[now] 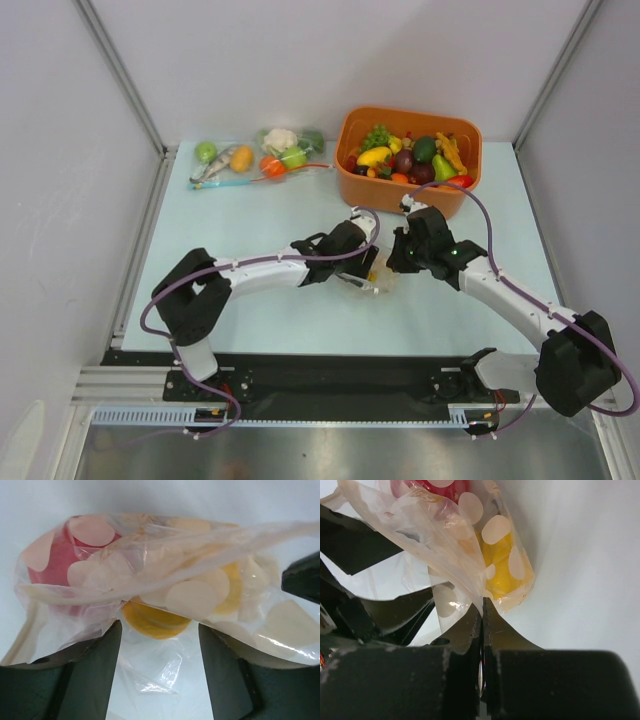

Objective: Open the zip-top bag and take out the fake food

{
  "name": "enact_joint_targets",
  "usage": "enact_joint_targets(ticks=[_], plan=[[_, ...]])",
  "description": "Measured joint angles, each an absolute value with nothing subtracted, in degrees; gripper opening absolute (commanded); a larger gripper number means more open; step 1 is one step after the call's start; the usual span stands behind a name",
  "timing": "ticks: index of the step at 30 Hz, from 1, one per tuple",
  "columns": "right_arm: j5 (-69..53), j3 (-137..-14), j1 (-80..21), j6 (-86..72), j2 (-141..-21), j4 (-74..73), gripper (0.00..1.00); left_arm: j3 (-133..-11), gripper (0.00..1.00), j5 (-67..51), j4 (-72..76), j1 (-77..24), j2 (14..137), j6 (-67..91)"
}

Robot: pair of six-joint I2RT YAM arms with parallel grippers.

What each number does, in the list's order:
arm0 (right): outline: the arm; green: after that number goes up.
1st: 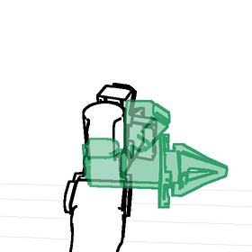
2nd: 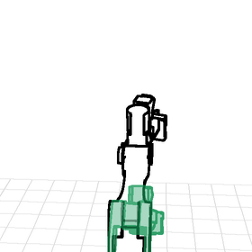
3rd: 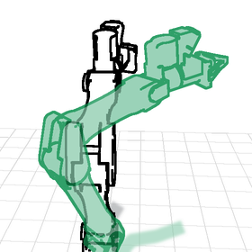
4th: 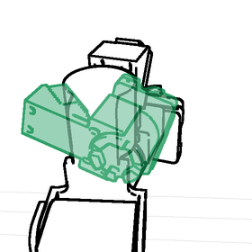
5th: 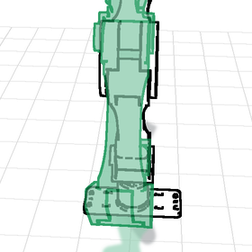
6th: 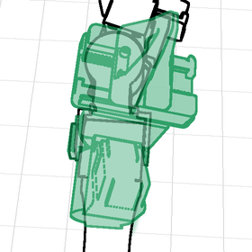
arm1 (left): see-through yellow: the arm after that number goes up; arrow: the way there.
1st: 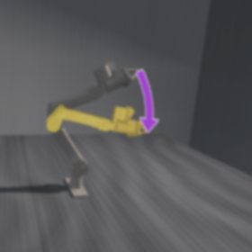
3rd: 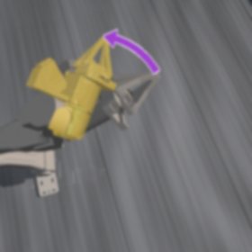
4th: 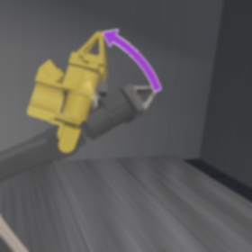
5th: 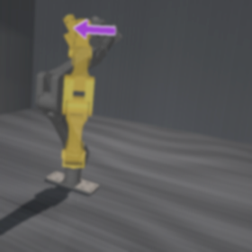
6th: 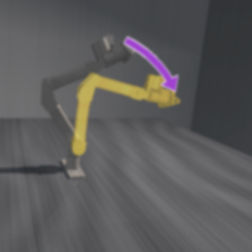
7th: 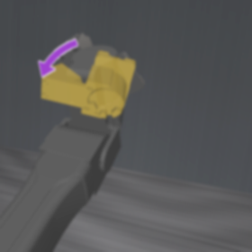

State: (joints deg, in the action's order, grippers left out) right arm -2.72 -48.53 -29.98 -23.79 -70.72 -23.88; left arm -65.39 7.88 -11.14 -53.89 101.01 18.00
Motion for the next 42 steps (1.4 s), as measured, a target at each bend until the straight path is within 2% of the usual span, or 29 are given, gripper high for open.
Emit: enact_joint_targets(ticks=[10,16,17,19,20,22,23,25,26,31,42], plan=[[-3.53,-48.53,-29.98,-23.77,-70.74,-23.53,0.0,-67.22,0.7,5.78,-10.35,-52.47,103.35,19.0],[-3.6,-48.34,-29.93,-23.73,-70.74,-23.44,0.0,-69.28,0.65,5.72,-10.39,-52.47,105.95,18.92],[-3.6,-48.31,-29.93,-23.73,-70.74,-23.44,0.0,-69.45,0.53,5.72,-10.37,-52.47,106.15,18.92],[-3.6,-48.23,-29.93,-23.7,-70.74,-23.42,0.0,-69.52,0.42,5.58,-10.28,-52.47,106.19,18.83],[-3.6,-48.21,-29.93,-23.7,-70.76,-23.42,0.0,-69.52,0.32,5.58,-10.26,-52.47,106.19,18.79],[-3.62,-48.14,-29.89,-23.68,-70.78,-23.42,0.0,-69.52,0.24,5.58,-10.22,-52.47,106.19,18.76],[-3.64,-48.12,-29.89,-23.68,-70.78,-23.42,0.0,-69.52,0.16,5.58,-10.22,-52.47,106.19,18.74],[-3.77,-48.12,-29.89,-23.62,-70.83,-23.42,0.0,-69.52,0.09,5.58,-10.17,-52.47,106.19,18.52],[-3.79,-48.1,-29.89,-23.57,-70.83,-23.4,0.0,-69.52,0.01,5.56,-10.17,-52.47,106.19,18.48],[-3.75,-48.07,-29.87,-23.49,-70.83,-23.44,0.0,-68.86,0.01,5.06,-10.0,-52.47,105.16,18.5],[-3.73,-47.7,-29.87,-23.49,-70.83,-23.46,0.0,-64.42,0.0,0.91,-8.38,-52.31,93.45,20.62]])
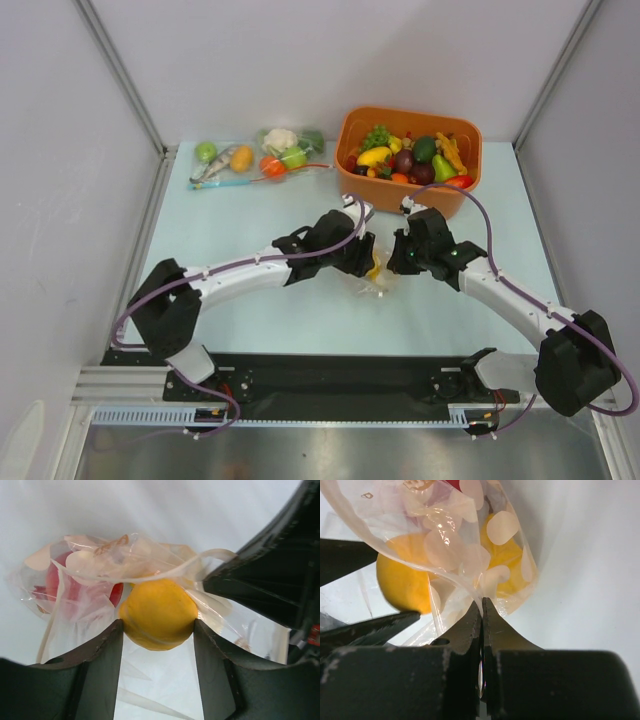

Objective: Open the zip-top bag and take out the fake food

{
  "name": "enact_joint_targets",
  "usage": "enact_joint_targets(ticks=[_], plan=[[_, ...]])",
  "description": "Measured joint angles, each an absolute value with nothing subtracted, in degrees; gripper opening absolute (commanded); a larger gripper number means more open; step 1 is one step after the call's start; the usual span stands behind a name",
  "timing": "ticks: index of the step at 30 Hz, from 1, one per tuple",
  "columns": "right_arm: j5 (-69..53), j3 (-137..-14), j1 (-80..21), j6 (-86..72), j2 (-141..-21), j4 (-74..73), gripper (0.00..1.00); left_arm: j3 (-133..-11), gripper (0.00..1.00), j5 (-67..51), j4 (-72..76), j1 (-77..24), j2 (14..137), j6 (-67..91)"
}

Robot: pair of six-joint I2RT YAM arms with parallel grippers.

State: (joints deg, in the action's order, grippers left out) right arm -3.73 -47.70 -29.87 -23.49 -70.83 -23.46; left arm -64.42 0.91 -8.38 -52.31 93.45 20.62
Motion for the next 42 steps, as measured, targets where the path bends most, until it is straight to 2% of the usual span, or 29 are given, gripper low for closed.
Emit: enact_joint_targets(ticks=[28,36,42], plan=[[-3.27,-47.68,-29.93,-23.51,-70.83,-23.68,0.0,-64.45,0.0,-7.99,-18.98,-51.37,77.91,19.81],[-3.27,-47.68,-29.93,-23.51,-70.83,-23.68,0.0,-72.34,0.0,-10.26,-19.68,-44.03,77.84,18.76],[-3.27,-47.68,-29.95,-23.53,-70.83,-23.7,0.0,-87.09,0.0,-10.76,-18.94,-38.39,85.27,17.56]])
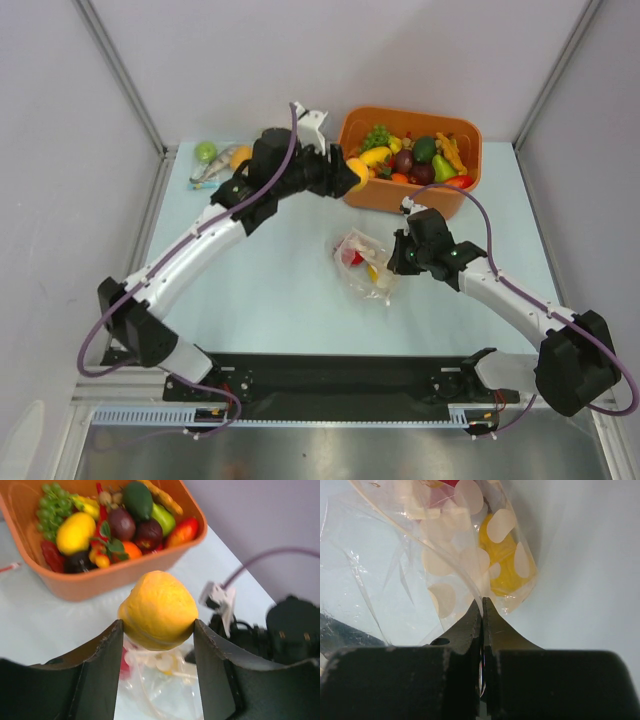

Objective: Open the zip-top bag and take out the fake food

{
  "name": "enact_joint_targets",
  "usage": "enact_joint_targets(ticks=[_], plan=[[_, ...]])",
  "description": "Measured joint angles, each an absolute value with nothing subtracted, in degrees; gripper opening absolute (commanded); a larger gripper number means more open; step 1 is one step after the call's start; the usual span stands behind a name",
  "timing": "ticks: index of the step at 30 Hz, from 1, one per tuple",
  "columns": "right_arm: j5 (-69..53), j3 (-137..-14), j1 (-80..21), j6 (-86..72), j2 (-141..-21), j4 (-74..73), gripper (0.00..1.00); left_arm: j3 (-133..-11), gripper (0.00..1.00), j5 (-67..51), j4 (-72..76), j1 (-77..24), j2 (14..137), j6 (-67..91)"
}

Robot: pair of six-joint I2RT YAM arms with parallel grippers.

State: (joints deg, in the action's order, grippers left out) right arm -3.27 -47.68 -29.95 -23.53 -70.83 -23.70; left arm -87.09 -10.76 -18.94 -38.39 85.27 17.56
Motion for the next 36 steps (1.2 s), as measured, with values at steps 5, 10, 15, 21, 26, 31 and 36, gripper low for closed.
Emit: enact_joint_targets(ticks=[5,10,15,21,26,31,36], plan=[[-3.29,-47.68,-29.95,-23.53,-70.81,-23.7,0.0,-99.81,0.0,-8.88,-18.94,-36.07,96.57,15.92],[-3.29,-47.68,-30.04,-23.51,-70.52,-23.79,0.0,-108.88,0.0,-5.45,-19.92,-34.87,107.7,14.87],[-3.29,-47.68,-30.04,-23.51,-69.78,-24.16,0.0,-117.67,0.0,-1.65,-21.54,-34.28,117.1,14.44],[-3.31,-47.68,-30.04,-23.51,-69.73,-24.29,0.0,-125.67,0.0,1.32,-22.48,-33.82,123.96,14.48],[-3.31,-47.68,-30.0,-23.49,-69.73,-24.38,0.0,-126.23,0.53,2.42,-23.14,-33.12,125.67,14.46],[-3.4,-47.68,-29.98,-23.49,-69.76,-24.38,0.0,-126.23,0.68,2.42,-23.31,-32.97,126.39,14.04],[-3.53,-47.68,-29.98,-23.49,-69.82,-24.4,0.0,-126.23,0.8,2.2,-23.0,-32.97,126.41,13.02]])
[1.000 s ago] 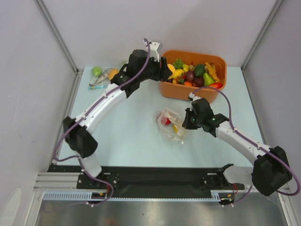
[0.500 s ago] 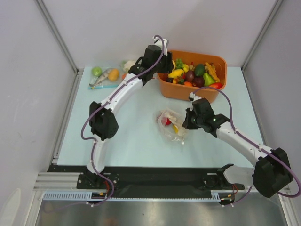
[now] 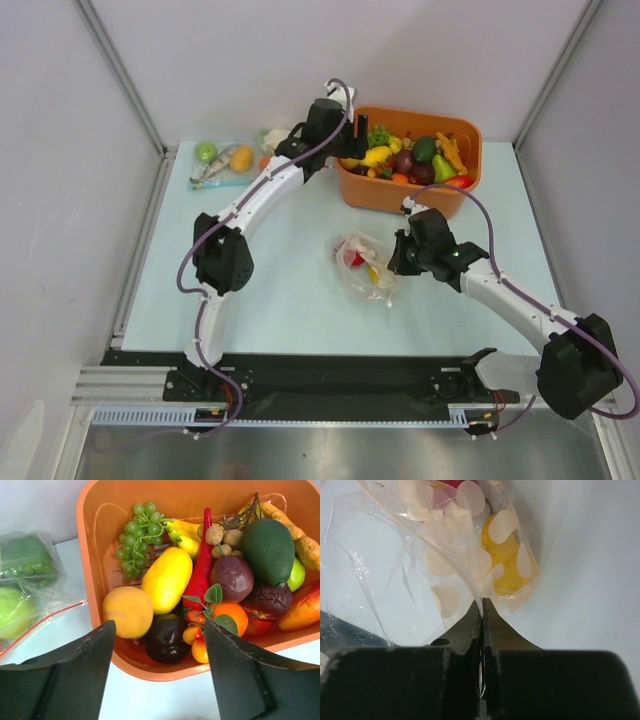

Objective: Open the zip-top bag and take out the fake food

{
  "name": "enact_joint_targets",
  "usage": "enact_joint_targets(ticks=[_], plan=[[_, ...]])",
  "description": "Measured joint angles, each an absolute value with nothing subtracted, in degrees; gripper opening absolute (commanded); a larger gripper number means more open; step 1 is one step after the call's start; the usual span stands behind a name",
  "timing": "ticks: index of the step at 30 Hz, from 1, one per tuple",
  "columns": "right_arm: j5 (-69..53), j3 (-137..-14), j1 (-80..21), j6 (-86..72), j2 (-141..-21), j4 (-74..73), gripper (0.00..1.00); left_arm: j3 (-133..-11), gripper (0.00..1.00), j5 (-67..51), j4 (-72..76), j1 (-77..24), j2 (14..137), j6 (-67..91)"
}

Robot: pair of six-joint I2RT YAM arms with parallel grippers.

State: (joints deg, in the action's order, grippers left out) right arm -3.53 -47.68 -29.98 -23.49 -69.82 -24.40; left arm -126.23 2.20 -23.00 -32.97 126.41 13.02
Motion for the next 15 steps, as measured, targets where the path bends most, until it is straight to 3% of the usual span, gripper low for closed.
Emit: enact_joint_targets(ticks=[9,15], plan=[[-3.51,-47.68,-29.87,-23.46,-69.82,-24.47,0.0,-124.9,0.76,1.72,-21.54,-32.99,125.84,12.32],[-3.29,-47.7,-29.82,-23.44,-69.8,-24.6,0.0,-109.8,0.76,1.39,-18.39,-34.41,115.59,10.39]])
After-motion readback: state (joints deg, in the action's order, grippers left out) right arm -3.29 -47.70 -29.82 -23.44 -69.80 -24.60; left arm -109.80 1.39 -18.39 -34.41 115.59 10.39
